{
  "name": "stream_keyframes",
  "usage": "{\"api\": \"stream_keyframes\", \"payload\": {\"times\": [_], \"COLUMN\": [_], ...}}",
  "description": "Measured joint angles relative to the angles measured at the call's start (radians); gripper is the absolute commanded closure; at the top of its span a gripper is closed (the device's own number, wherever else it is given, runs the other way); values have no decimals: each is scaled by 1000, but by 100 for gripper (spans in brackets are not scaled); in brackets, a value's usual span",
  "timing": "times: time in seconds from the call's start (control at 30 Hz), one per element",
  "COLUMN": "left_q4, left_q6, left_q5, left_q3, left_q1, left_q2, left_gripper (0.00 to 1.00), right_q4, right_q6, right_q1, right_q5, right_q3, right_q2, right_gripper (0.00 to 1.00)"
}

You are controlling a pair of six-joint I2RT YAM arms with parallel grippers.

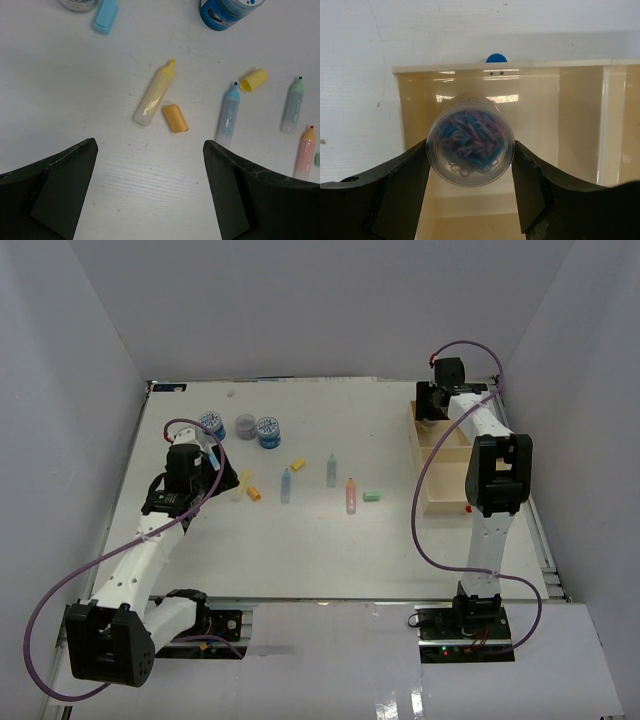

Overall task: Sort the stationery into containers
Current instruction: Place the stationery in the storage box, then pick up the stationery from the center of the board.

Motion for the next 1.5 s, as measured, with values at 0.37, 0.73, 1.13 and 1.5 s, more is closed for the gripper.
{"api": "stream_keyframes", "payload": {"times": [0.37, 0.73, 1.13, 1.5], "left_q4": [0, 0, -29, -19], "left_q6": [0, 0, -22, -65], "left_q5": [10, 11, 3, -45], "left_q3": [0, 0, 68, 383], "left_q1": [0, 0, 46, 208], "left_q2": [2, 2, 172, 543], "left_gripper": [2, 2, 2, 2], "right_q4": [56, 86, 15, 231], "right_q6": [4, 0, 11, 230], "right_q1": [-8, -9, -10, -9], "right_q5": [-24, -27, 0, -351], "right_q3": [-18, -18, -194, -834], "right_q2": [13, 12, -460, -1228], "right_gripper": [28, 9, 10, 10]}}
